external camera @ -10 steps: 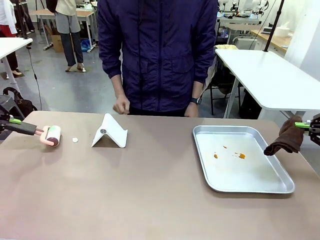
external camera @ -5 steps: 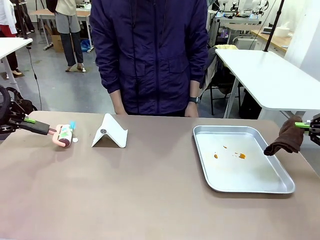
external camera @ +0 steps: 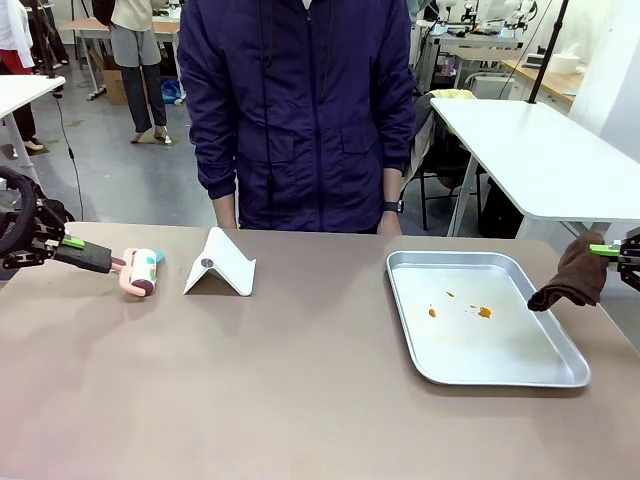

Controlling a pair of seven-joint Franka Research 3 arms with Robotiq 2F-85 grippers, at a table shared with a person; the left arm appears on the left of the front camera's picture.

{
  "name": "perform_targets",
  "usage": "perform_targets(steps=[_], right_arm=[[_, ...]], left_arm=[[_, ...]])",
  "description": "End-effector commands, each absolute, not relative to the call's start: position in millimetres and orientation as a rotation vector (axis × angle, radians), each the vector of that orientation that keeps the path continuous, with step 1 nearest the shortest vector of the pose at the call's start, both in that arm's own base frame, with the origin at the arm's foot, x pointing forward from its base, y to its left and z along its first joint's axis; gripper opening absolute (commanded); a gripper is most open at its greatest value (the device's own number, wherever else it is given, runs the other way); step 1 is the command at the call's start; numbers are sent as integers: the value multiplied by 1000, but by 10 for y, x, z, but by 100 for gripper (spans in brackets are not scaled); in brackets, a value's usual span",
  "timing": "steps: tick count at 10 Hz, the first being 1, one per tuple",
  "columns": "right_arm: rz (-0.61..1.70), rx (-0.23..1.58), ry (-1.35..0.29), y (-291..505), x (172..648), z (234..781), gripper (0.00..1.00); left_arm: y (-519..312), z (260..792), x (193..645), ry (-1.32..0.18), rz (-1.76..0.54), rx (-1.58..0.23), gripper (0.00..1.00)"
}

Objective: Clean the surface of the table.
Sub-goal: If a person points to the right, clean the right side of the table with your right hand, and if they point to the left, clean the left side with your left hand.

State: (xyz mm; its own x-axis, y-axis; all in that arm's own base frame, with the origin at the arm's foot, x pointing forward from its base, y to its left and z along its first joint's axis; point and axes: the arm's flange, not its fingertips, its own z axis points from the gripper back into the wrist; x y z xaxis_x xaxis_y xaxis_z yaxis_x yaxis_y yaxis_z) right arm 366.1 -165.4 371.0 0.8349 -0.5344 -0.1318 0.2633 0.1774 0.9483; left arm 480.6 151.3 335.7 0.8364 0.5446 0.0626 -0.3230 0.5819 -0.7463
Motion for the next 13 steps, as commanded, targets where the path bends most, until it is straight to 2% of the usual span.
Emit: perform_targets(steps=[1, 6, 13], right_arm=[[-582, 1275, -229, -1652, 3654, 3769, 0], [-582, 1275, -229, -1652, 3654, 3769, 0], [-582, 1275, -229, -1652, 3654, 3769, 0]], left_arm=[[1301, 2826, 4580, -209, 448, -668, 22], [1200, 2742, 4545, -180, 408, -632, 22], [1832, 2563, 4641, -138, 485, -522, 22]])
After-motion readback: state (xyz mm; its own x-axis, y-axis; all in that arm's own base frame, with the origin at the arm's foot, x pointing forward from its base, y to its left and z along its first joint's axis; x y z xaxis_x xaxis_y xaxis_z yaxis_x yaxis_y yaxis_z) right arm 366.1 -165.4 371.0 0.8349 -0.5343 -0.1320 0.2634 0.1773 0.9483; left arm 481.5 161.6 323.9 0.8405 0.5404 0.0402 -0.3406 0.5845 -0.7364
